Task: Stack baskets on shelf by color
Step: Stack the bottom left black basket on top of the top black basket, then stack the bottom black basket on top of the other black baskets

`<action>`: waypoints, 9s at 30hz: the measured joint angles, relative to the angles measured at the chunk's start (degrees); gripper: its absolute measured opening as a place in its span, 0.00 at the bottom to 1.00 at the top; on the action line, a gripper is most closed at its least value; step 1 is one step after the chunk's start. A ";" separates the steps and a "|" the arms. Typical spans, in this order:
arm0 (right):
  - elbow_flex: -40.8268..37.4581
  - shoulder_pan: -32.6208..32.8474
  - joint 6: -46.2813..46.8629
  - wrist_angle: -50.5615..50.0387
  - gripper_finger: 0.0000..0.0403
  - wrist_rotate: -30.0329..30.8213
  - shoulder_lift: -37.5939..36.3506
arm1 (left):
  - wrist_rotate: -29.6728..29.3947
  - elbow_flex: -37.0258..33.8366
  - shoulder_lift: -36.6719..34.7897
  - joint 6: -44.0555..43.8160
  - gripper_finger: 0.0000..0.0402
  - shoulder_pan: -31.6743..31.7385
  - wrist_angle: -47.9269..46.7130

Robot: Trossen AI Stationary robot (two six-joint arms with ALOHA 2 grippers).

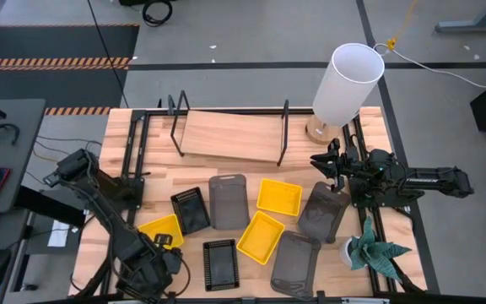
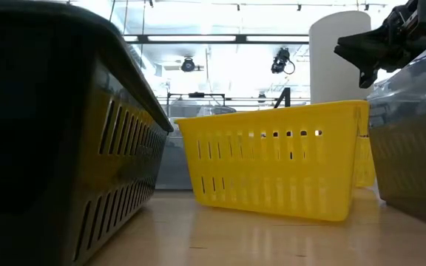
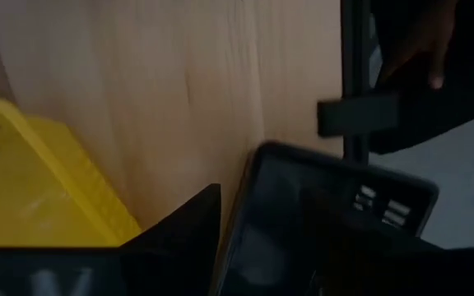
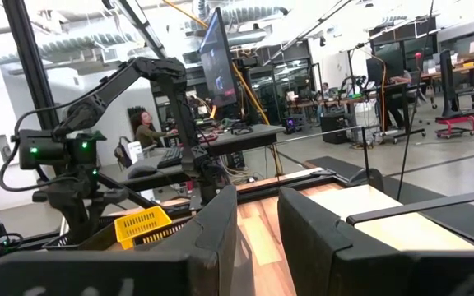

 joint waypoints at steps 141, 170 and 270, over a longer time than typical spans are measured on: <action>0.01 0.00 0.00 0.02 0.24 0.01 -0.02 | -9.73 -2.82 -3.53 75.41 0.33 18.71 16.57; 0.00 0.00 0.00 0.00 0.24 0.00 -0.02 | -13.16 -2.82 9.13 83.23 0.19 11.10 25.02; 0.02 0.00 0.01 0.00 0.24 0.01 -0.01 | -15.89 -9.20 -16.11 63.17 0.24 19.84 -10.92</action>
